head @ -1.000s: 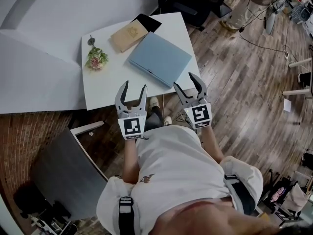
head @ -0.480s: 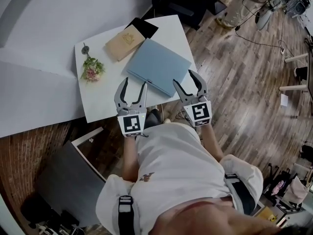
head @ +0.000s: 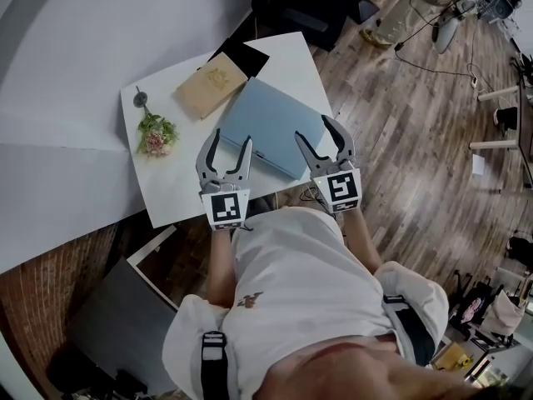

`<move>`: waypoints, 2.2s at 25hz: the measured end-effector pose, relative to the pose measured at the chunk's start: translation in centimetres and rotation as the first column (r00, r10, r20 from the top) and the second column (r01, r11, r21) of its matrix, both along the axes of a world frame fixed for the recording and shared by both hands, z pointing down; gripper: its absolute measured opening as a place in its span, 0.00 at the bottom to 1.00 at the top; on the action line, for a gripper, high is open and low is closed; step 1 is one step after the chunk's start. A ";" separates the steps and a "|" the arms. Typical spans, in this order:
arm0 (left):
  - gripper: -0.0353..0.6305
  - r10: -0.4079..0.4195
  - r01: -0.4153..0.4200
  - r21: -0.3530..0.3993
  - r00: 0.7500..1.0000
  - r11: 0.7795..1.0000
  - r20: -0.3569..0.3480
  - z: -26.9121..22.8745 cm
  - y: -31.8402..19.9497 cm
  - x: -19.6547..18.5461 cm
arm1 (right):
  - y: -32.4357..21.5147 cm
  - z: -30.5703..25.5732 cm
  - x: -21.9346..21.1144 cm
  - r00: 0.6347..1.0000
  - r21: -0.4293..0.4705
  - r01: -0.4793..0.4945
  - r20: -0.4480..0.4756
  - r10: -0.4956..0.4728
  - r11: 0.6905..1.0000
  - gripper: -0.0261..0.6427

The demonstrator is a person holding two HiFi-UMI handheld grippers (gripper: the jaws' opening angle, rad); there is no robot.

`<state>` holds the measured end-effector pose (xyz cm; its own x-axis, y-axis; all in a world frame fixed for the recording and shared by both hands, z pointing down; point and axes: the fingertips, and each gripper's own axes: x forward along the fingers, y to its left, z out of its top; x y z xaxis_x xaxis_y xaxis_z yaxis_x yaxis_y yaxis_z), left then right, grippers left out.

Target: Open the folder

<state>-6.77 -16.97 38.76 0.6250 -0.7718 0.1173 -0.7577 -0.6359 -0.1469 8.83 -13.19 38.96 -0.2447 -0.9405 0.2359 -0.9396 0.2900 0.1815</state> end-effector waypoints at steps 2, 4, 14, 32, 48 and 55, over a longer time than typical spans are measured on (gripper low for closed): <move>0.46 0.007 -0.007 -0.009 1.000 1.000 -0.002 0.3 -1.0 -0.2 | -1.0 0.0 -0.1 1.000 -0.006 -0.003 -0.012 0.003 1.000 0.44; 0.46 0.012 -0.012 -0.020 1.000 1.000 -0.007 0.7 -1.8 -0.4 | -1.9 0.0 -0.3 1.000 -0.011 -0.007 -0.023 0.006 1.000 0.44; 0.46 -0.020 0.020 -0.074 1.000 0.997 -0.004 2.6 -3.9 0.0 | -4.4 1.0 0.3 0.998 -0.037 0.038 -0.042 -0.040 0.999 0.44; 0.44 -0.197 0.191 -0.317 0.980 0.929 0.012 11.4 0.4 2.7 | -1.9 9.3 2.0 0.917 -0.261 0.357 -0.086 -0.390 0.897 0.38; 0.37 -0.310 0.282 -0.508 0.950 0.814 0.031 19.3 5.1 2.6 | 2.3 17.0 0.3 0.741 -0.434 0.566 -0.106 -0.663 0.701 0.25; 0.33 -0.302 0.274 -0.585 0.952 0.763 0.053 22.8 7.1 3.3 | 4.4 19.7 -0.8 0.639 -0.482 0.622 -0.142 -0.756 0.617 0.23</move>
<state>-3.45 -9.90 61.60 0.3993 -0.7102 0.5797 -0.9156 -0.3407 0.2133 8.06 -8.81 58.68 -0.6350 -0.3432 0.6921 -0.3382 0.9290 0.1504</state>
